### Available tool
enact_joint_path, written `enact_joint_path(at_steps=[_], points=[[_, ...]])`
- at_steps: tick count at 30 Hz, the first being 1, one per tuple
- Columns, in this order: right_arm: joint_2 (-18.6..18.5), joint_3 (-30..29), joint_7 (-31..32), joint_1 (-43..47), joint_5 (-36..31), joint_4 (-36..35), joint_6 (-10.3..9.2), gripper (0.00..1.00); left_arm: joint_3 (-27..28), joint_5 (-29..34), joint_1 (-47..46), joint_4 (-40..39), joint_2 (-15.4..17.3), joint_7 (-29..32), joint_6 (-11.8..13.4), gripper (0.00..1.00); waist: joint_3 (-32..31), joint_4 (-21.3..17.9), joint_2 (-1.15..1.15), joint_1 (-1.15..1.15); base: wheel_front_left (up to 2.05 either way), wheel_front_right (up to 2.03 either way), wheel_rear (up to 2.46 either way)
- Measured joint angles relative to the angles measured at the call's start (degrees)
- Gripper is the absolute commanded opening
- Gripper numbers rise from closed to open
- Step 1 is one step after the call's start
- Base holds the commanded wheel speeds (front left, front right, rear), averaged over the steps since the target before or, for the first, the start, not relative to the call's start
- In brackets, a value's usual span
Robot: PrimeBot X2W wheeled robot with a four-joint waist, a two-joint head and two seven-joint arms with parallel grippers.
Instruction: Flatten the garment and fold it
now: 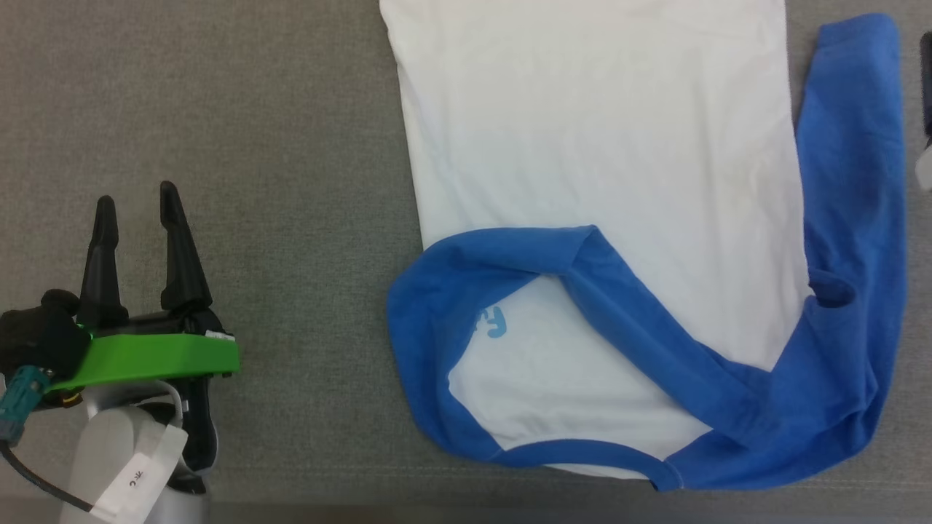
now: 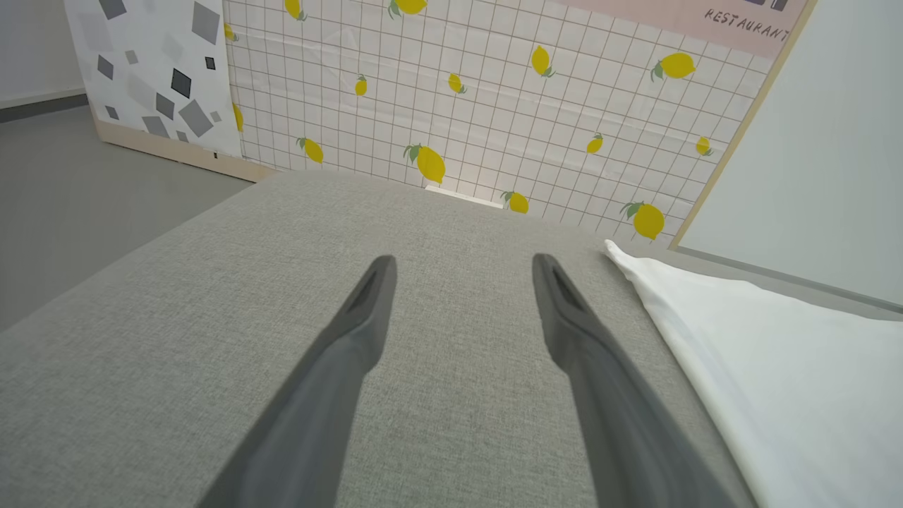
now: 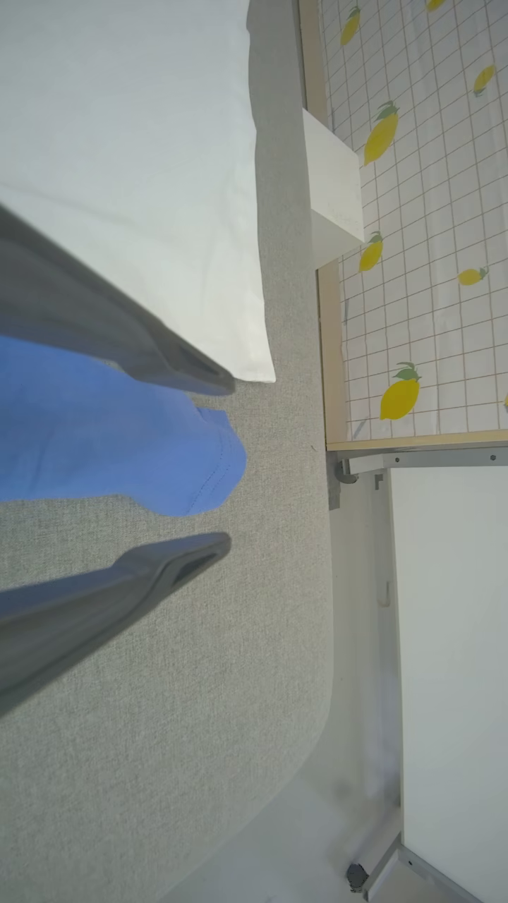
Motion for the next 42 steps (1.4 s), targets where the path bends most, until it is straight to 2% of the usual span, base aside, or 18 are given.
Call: enact_joint_path(at_steps=[8, 14, 15, 16, 17, 18, 21, 25, 29, 33, 37, 38, 42], points=[[-2.2, -3.0, 9.0, -10.9, -4.1, 6.4, 0.0, 1.0, 4.0, 3.0, -2.7, -1.6, -3.7, 0.0, -3.8, 1.0, 6.9, 3.2, 0.0, 0.0, 0.0, 0.0, 0.0], [-2.2, -4.2, 19.5, -14.1, -9.1, 8.8, 0.0, 1.0, 5.8, 3.7, -3.5, -2.0, -5.1, 0.0, -5.2, 1.0, 10.8, 5.5, 0.0, 0.01, 0.0, 0.0, 0.0], [-2.2, -4.6, 20.9, -14.4, -10.0, 8.6, 0.0, 0.49, 6.0, 3.9, -3.5, -2.0, -5.3, 0.0, -5.4, 1.0, 11.2, 5.8, 0.0, 0.01, 0.0, 0.0, 0.0], [-2.2, -5.2, 22.0, -15.0, -11.1, 8.0, 0.0, 0.43, 6.2, 3.9, -3.5, -2.0, -5.5, 0.0, -5.5, 1.0, 11.6, 6.2, 0.0, 0.0, 0.0, 0.0, 0.0], [-2.2, -5.4, 23.0, -15.4, -12.0, 7.4, 0.01, 0.04, 6.4, 3.9, -3.5, -2.0, -5.6, 0.0, -5.6, 1.0, 11.9, 6.4, 0.0, 0.01, 0.0, 0.0, 0.0], [-2.1, -5.5, 23.6, -15.5, -12.9, 6.5, 0.0, 0.0, 6.5, 4.0, -3.5, -2.0, -5.7, 0.0, -5.8, 1.0, 12.2, 6.7, 0.0, 0.01, 0.0, 0.0, 0.0], [-1.2, -6.2, 23.8, -14.9, -14.4, 4.1, 0.0, 0.0, 6.8, 4.1, -3.5, -1.6, -5.9, 0.0, -6.0, 1.0, 12.2, 7.2, 0.0, 0.01, 0.0, 0.0, 0.0], [-0.3, -7.0, 20.9, -11.2, -15.4, 0.3, 0.0, 0.0, 6.4, 5.4, -3.5, -0.9, -6.1, 0.0, -6.3, 1.0, 10.9, 7.2, 0.0, 0.01, 0.0, 0.0, 0.0], [0.7, -5.2, 18.6, -6.2, -15.0, -6.2, 0.0, 0.0, 6.6, 5.7, -3.4, 0.5, -6.2, 0.0, -6.5, 1.0, 8.3, 6.9, 0.0, 0.01, 0.0, 0.0, 0.0], [1.7, -1.5, 18.9, 0.0, -12.9, -16.2, 0.0, 0.0, 6.7, 6.2, -2.2, 1.7, -6.2, 0.0, -6.5, 1.0, 4.6, 6.3, 0.0, 0.01, 0.0, 0.0, 0.0], [2.4, 2.4, 22.6, 7.0, -11.3, -28.2, 0.0, 0.0, 6.7, 6.4, -0.7, 2.7, -6.3, 0.0, -6.7, 1.0, 0.9, 5.8, 0.0, 0.0, 0.0, 0.0, 0.0], [3.4, 6.9, 26.3, 12.2, -10.1, -37.9, 0.0, 0.0, 6.7, 6.5, 0.4, 3.3, -6.3, 0.0, -6.9, 1.0, -2.2, 5.4, 0.0, 0.0, 0.0, 0.0, 0.0], [3.8, 14.0, 29.5, 16.8, -8.8, -44.9, 0.0, 0.0, 6.6, 6.4, 1.9, 4.1, -6.3, 0.0, -6.9, 1.0, -5.9, 5.1, 0.0, 0.0, 0.0, 0.0, 0.0]])
